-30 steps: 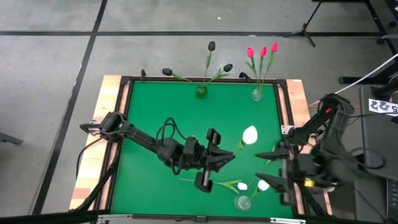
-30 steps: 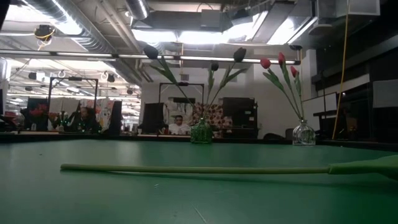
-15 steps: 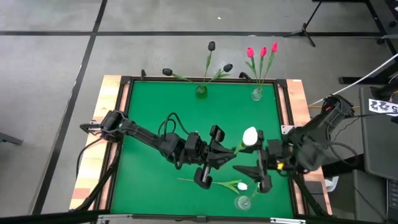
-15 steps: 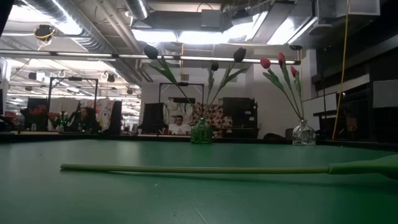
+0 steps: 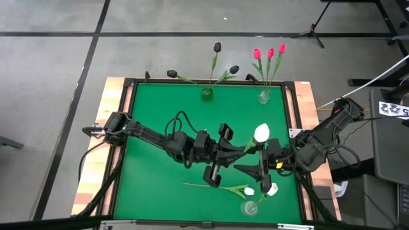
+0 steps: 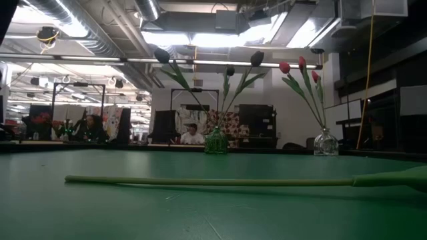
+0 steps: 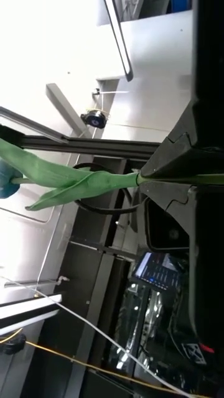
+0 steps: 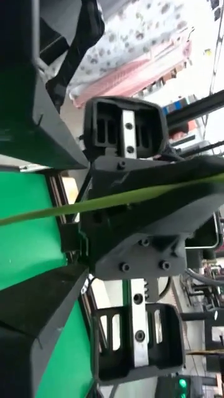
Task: Sort flowers into vase by color
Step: Put the white tulip into the bottom transparent vase
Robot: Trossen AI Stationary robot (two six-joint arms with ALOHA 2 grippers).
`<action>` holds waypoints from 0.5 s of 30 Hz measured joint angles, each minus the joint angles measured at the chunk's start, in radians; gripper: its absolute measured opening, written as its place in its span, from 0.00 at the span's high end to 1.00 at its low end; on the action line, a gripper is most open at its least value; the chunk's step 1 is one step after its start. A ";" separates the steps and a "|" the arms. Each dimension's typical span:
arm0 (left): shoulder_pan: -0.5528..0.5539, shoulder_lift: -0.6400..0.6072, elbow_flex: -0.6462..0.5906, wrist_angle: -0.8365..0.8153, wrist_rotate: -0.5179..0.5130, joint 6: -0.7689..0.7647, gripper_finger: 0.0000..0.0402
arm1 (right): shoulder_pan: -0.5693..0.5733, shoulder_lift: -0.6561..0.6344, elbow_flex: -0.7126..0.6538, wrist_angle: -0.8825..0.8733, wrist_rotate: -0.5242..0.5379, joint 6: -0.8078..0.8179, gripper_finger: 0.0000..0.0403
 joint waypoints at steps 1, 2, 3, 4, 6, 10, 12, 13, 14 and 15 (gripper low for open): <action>0.000 0.000 0.000 0.000 0.000 -0.005 0.98 | 0.000 0.000 0.000 -0.007 0.001 -0.001 0.38; 0.000 0.000 0.000 -0.001 0.000 -0.010 0.98 | -0.007 0.000 0.000 -0.014 0.000 -0.001 0.40; 0.000 0.000 0.000 -0.002 0.000 -0.011 0.98 | -0.013 0.000 0.000 -0.021 -0.002 -0.001 0.42; 0.000 0.000 0.000 -0.002 0.000 -0.011 0.98 | -0.017 0.000 0.000 -0.026 -0.003 -0.001 0.44; 0.000 0.000 0.000 0.000 0.001 -0.009 0.98 | -0.020 0.000 0.000 -0.030 -0.008 -0.001 0.48; 0.000 0.000 0.000 -0.002 0.002 -0.012 0.98 | -0.034 0.000 0.000 -0.032 -0.001 -0.001 0.54; -0.002 0.000 0.000 -0.001 0.002 -0.013 0.98 | -0.032 0.000 0.000 -0.034 -0.001 -0.001 0.57; -0.003 0.000 0.000 -0.001 0.003 -0.014 0.98 | -0.032 0.000 0.000 -0.034 -0.001 -0.001 0.58; -0.004 0.000 0.000 -0.001 0.003 -0.015 0.98 | -0.032 0.000 0.000 -0.035 -0.001 -0.001 0.60; -0.006 0.000 0.000 -0.001 0.006 -0.014 0.98 | -0.032 0.000 0.000 -0.036 -0.002 -0.001 0.63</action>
